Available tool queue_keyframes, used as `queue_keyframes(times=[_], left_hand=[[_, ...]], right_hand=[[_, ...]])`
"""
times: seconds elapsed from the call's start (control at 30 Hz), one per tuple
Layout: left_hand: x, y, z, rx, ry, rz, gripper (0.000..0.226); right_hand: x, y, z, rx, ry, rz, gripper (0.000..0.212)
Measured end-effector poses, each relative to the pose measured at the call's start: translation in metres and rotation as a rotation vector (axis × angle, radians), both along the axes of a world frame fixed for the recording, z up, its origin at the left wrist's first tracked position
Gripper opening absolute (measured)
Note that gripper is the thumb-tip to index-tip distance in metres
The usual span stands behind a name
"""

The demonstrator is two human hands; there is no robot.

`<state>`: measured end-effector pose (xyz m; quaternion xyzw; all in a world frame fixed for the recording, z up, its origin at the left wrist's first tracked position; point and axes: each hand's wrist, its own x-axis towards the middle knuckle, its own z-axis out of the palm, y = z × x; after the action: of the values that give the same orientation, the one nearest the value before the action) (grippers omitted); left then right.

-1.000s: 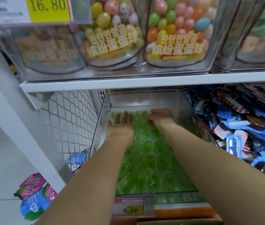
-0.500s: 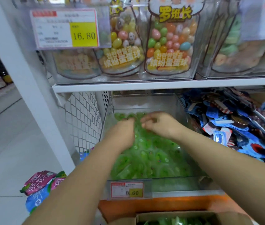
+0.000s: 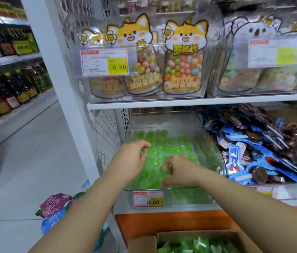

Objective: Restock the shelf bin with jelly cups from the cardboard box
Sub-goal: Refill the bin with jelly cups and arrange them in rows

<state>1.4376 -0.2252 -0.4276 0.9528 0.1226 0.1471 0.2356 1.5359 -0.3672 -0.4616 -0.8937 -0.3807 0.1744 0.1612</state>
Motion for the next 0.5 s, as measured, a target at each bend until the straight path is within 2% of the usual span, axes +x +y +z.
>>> queue_keyframes(times=[0.1,0.23,0.3,0.4,0.5], left_hand=[[0.007,-0.005,-0.005,-0.032,0.063,-0.029,0.033],[0.021,-0.02,-0.013,-0.155,0.232,-0.153,0.034],[0.028,-0.025,-0.016,-0.255,0.203,-0.13,0.025],[0.037,-0.028,-0.02,-0.479,0.129,-0.083,0.005],[0.048,-0.024,-0.021,-0.706,0.078,-0.048,0.013]], right_hand=[[0.005,-0.006,0.004,0.157,0.08,-0.083,0.024],[0.01,-0.02,0.018,0.385,0.354,-0.115,0.023],[0.012,-0.024,0.018,0.483,0.461,-0.159,0.026],[0.016,-0.025,0.012,0.7,0.524,-0.322,0.028],[0.019,-0.025,0.008,0.803,0.584,-0.385,0.027]])
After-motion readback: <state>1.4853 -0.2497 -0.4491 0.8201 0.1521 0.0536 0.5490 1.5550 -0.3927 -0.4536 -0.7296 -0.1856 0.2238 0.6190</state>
